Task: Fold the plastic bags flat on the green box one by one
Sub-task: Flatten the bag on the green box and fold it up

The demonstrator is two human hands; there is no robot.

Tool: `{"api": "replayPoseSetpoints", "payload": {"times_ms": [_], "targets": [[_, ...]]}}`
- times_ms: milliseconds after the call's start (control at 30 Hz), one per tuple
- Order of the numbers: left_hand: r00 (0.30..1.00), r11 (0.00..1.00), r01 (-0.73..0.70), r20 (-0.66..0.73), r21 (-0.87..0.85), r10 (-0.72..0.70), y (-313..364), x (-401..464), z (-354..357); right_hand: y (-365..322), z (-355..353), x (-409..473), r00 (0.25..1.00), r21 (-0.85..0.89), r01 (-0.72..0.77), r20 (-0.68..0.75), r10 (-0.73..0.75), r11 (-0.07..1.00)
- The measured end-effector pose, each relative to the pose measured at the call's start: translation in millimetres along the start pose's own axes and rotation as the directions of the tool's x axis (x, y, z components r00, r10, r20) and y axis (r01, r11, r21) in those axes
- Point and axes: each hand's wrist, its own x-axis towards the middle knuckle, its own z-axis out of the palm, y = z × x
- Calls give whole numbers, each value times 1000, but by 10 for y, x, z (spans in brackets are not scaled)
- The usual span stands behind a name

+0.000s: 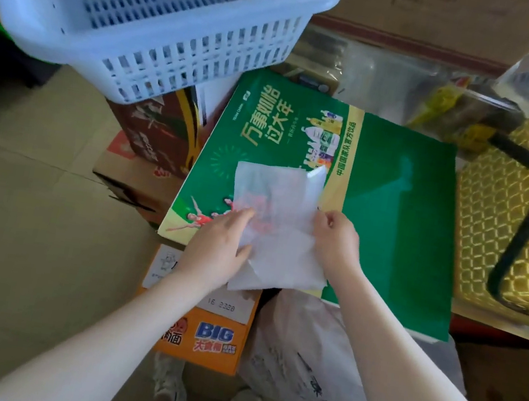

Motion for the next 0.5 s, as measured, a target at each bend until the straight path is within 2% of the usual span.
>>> {"api": "replayPoseSetpoints", "payload": {"times_ms": [67, 133, 167, 233, 267, 333, 400, 500], "targets": [[998, 997, -62, 35, 51, 60, -44, 46, 7, -45, -74, -53, 998, 145, 31, 58, -40, 989], [991, 988, -132, 40, 80, 129, -78, 84, 4, 16, -191, -112, 967, 303, 58, 218, -128, 951], [986, 983, -163, 34, 83, 161, -97, 98, 10, 63, -263, -153, 927, 359, 54, 329, -180, 932], [981, 978, -196, 21, 77, 194, -140, 136, 18, 167, -359, -188, 831, 363, 104, 479, -281, 926], [980, 977, -198, 16, 74, 197, -155, 155, 19, 189, -376, -179, 803, 289, 184, 507, -314, 939], [978, 975, -211, 14, 70, 210, -176, 194, 18, 177, -334, -146, 824, 75, 339, 457, -334, 938], [972, 970, -236, 31, 51, 235, -198, 225, 16, 150, -250, -112, 837, -42, 426, 399, -375, 904], [966, 968, -252, 51, 4, 252, -230, 251, -1, 85, -129, -86, 907, -43, 370, 231, -351, 928]]}}
